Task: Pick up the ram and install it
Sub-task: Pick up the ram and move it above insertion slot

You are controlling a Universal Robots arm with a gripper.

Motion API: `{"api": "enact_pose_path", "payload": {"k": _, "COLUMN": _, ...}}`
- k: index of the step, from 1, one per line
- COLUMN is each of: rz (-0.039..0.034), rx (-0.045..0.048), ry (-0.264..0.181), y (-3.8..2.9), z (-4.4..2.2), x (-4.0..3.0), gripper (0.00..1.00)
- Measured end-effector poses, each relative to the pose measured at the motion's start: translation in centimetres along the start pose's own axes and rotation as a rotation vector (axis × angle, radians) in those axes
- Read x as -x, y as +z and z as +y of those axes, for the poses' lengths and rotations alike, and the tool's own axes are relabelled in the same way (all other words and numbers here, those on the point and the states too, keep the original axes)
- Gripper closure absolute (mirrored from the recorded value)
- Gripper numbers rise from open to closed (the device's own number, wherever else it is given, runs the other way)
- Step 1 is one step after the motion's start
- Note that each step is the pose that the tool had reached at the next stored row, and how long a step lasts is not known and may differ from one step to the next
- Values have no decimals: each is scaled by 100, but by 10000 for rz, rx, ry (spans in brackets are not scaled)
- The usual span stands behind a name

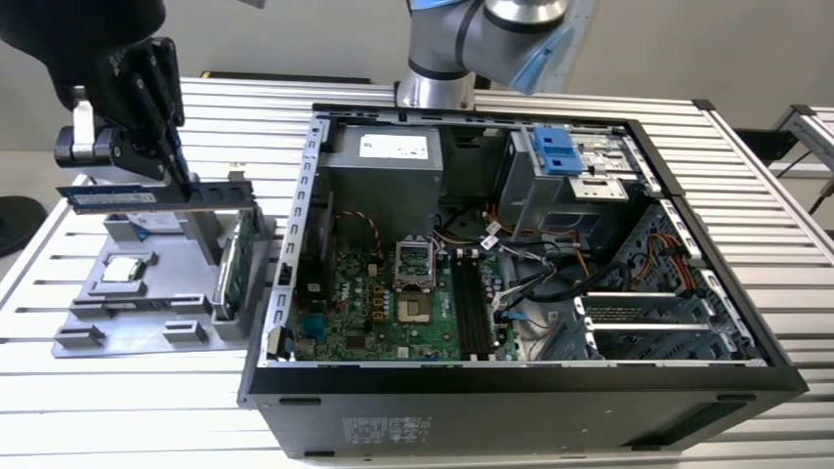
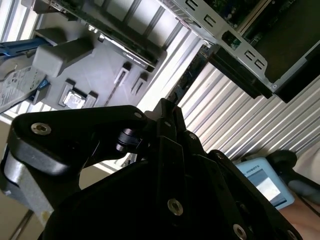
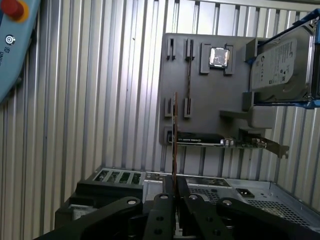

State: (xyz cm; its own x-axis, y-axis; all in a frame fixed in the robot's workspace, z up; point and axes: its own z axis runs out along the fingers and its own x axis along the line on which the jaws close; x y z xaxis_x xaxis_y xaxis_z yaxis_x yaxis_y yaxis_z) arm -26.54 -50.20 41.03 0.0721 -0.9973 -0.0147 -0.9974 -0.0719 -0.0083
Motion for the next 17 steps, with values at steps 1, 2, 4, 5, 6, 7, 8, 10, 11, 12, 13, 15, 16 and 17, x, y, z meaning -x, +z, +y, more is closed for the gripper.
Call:
{"api": "enact_pose_path", "payload": {"k": 1, "rz": 0, "rx": 0, "ry": 0, "y": 0, "z": -8, "x": -1, "gripper": 100}}
{"api": "enact_pose_path", "payload": {"k": 2, "rz": 0, "rx": 0, "ry": 0, "y": 0, "z": -17, "x": -1, "gripper": 100}}
{"api": "enact_pose_path", "payload": {"k": 4, "rz": 1, "rx": 1, "ry": 0, "y": 0, "z": -34, "x": -2, "gripper": 100}}
{"api": "enact_pose_path", "payload": {"k": 5, "rz": 1, "rx": 1, "ry": 0, "y": 0, "z": -42, "x": -3, "gripper": 100}}
{"api": "enact_pose_path", "payload": {"k": 6, "rz": 0, "rx": 0, "ry": 0, "y": 0, "z": -50, "x": -4, "gripper": 100}}
{"api": "enact_pose_path", "payload": {"k": 7, "rz": 0, "rx": 0, "ry": 0, "y": 0, "z": -58, "x": -4, "gripper": 100}}
{"api": "enact_pose_path", "payload": {"k": 8, "rz": 0, "rx": 0, "ry": 0, "y": 1, "z": -66, "x": -5, "gripper": 100}}
{"api": "enact_pose_path", "payload": {"k": 10, "rz": 0, "rx": 0, "ry": 0, "y": 0, "z": -83, "x": -6, "gripper": 100}}
{"api": "enact_pose_path", "payload": {"k": 11, "rz": 0, "rx": 0, "ry": 0, "y": 0, "z": -92, "x": -7, "gripper": 100}}
{"api": "enact_pose_path", "payload": {"k": 12, "rz": 0, "rx": 0, "ry": 0, "y": 1, "z": -99, "x": -7, "gripper": 100}}
{"api": "enact_pose_path", "payload": {"k": 13, "rz": -1, "rx": -1, "ry": 0, "y": 1, "z": -107, "x": -8, "gripper": 100}}
{"api": "enact_pose_path", "payload": {"k": 15, "rz": 0, "rx": 0, "ry": 0, "y": 1, "z": -124, "x": -9, "gripper": 100}}
{"api": "enact_pose_path", "payload": {"k": 16, "rz": 0, "rx": 0, "ry": 0, "y": 1, "z": -132, "x": -10, "gripper": 100}}
{"api": "enact_pose_path", "payload": {"k": 17, "rz": 0, "rx": 0, "ry": 0, "y": 1, "z": -141, "x": -10, "gripper": 100}}
